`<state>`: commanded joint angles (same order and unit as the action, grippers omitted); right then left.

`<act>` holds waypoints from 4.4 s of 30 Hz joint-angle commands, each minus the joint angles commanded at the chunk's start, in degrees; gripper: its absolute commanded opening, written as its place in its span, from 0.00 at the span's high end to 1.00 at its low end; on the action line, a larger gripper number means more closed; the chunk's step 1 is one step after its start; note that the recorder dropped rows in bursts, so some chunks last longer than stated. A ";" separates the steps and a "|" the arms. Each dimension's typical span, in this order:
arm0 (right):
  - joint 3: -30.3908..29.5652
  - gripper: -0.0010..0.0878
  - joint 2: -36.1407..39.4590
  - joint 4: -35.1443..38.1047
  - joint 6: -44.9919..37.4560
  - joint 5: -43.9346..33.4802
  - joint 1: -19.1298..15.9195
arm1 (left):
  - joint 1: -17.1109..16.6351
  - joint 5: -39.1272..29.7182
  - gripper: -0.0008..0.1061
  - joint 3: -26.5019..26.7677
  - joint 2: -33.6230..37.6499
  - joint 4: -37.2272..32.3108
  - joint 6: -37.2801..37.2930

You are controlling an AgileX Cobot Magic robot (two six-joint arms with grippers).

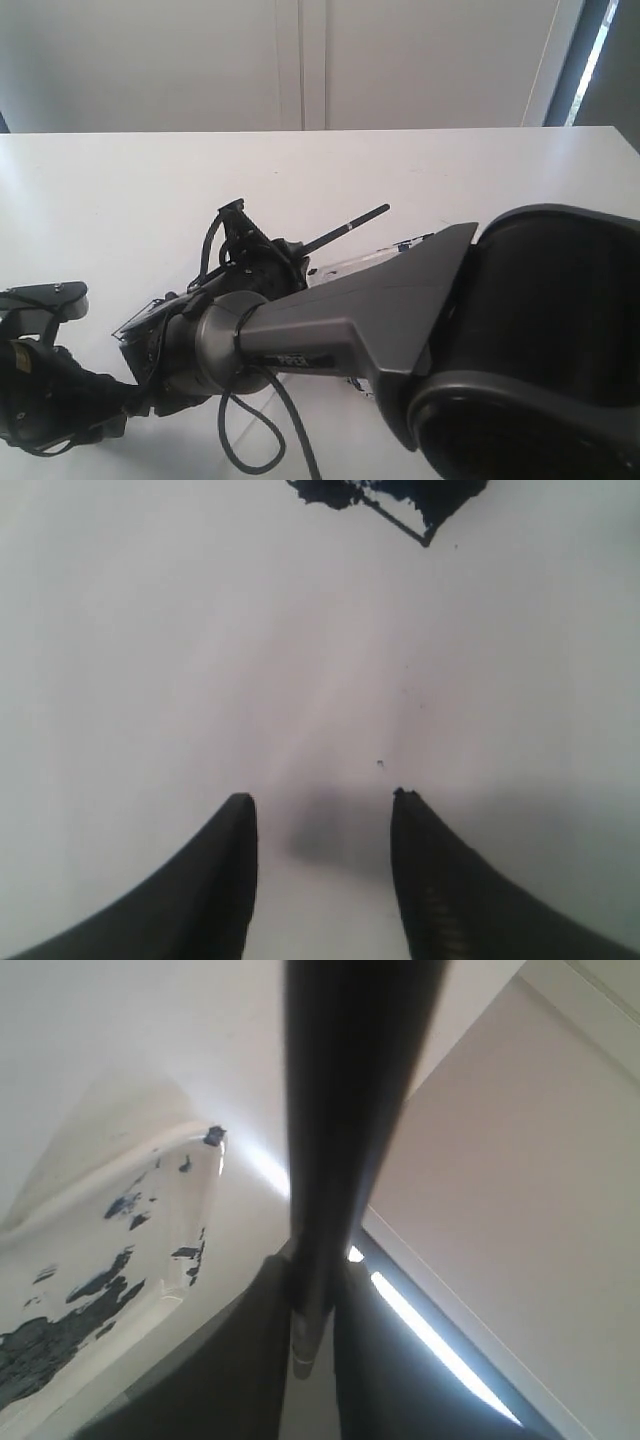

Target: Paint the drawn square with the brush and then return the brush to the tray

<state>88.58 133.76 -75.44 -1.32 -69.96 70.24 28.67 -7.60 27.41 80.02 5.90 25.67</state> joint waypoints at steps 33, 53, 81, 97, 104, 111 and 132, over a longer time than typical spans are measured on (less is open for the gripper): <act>0.00 0.99 -10.60 -0.76 27.17 0.00 -1.94 | -12.67 0.48 0.54 0.00 -1.81 -4.24 0.07; -10.78 0.99 -40.38 16.76 41.13 0.00 -1.94 | -12.67 -4.55 0.54 -2.84 -29.01 -4.98 0.26; -58.74 0.99 -57.08 29.57 73.34 15.23 -1.94 | -12.67 -7.78 0.54 -17.01 -60.08 -1.72 4.31; -66.74 0.99 -46.14 20.03 97.42 28.51 -1.94 | -12.67 -7.42 0.54 -17.01 -60.20 0.95 4.31; -66.74 0.99 -42.54 14.08 105.65 29.12 -1.94 | -12.67 -7.42 0.54 -17.01 -60.20 1.09 4.31; -66.40 0.58 -42.54 9.99 108.02 28.38 -1.94 | -12.67 -7.42 0.54 -17.01 -60.20 1.34 4.31; -61.34 0.52 -72.76 10.10 99.94 23.56 -1.94 | -12.67 -7.18 0.54 -17.01 -60.20 2.68 4.15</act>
<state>27.24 61.00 -65.34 98.62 -46.40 68.30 15.99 -14.77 10.40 19.81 8.58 29.83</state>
